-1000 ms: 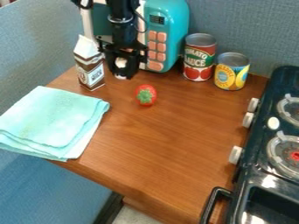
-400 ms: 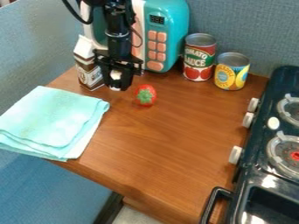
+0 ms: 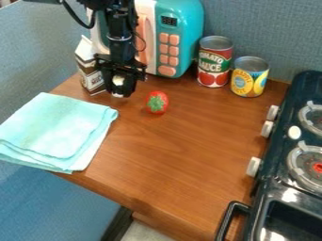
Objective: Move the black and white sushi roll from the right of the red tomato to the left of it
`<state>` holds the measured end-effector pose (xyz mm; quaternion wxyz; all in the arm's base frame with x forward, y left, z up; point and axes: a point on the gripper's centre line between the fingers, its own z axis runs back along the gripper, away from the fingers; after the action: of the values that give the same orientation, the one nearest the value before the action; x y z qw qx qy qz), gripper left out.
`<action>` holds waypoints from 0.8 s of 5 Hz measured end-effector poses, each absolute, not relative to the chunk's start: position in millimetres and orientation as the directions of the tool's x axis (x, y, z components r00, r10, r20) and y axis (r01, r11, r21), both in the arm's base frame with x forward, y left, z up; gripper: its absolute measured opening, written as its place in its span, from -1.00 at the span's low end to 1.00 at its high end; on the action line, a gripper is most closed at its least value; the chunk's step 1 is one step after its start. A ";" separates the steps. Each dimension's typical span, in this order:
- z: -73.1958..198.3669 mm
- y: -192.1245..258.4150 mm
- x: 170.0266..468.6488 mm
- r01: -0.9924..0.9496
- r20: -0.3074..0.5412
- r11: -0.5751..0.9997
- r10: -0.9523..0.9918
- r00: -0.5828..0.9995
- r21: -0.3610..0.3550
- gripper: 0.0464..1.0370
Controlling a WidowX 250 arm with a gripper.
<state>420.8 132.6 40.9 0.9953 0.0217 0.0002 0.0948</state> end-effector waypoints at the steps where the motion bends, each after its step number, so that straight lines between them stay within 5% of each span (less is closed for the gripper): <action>1: 44.1 133.3 424.0 -0.191 0.013 0.981 0.191 0.982 0.043 0.08; 2: 42.6 132.2 424.4 -0.196 0.017 0.980 0.196 0.981 0.036 0.24; 3: 35.9 128.8 419.5 -0.198 -0.008 0.980 0.198 0.980 0.026 0.87; 4: 31.9 127.6 416.3 -0.204 -0.019 0.979 0.204 0.979 0.023 0.95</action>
<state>416.3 127.6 31.9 0.9946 0.0107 0.0105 0.1025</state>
